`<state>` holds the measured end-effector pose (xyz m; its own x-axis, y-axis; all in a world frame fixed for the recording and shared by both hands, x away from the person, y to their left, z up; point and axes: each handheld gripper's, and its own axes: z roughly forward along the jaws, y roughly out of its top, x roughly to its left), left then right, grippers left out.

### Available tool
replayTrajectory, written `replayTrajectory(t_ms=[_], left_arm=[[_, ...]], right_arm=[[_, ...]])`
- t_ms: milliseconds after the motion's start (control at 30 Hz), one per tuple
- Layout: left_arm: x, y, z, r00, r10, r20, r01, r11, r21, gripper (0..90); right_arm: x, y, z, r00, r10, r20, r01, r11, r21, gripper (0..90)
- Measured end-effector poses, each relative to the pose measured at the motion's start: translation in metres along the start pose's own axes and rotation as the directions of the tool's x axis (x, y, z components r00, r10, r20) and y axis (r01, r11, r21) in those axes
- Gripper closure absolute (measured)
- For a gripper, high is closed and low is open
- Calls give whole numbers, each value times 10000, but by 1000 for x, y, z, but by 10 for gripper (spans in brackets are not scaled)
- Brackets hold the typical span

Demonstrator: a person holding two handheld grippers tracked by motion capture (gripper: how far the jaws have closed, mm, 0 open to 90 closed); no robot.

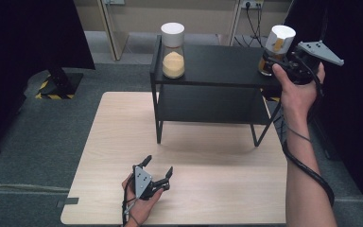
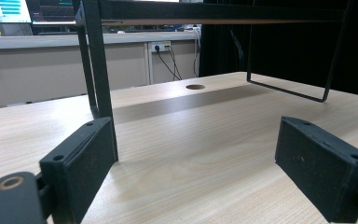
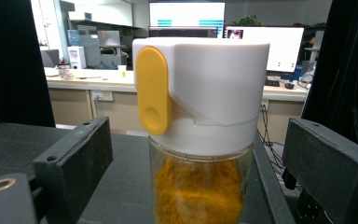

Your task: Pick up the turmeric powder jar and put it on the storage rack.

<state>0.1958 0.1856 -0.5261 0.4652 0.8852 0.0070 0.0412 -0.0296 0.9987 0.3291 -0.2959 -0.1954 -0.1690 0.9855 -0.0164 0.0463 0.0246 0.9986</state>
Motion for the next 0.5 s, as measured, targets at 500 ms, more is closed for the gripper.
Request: replayTrajectory(t_ms=[500], left_arm=[[0, 0, 0, 10000, -10, 19, 10, 10000, -1, 113]], right_arm=[[-4, -17, -17, 9989, -194, -434, 183, 9995, -257, 82]])
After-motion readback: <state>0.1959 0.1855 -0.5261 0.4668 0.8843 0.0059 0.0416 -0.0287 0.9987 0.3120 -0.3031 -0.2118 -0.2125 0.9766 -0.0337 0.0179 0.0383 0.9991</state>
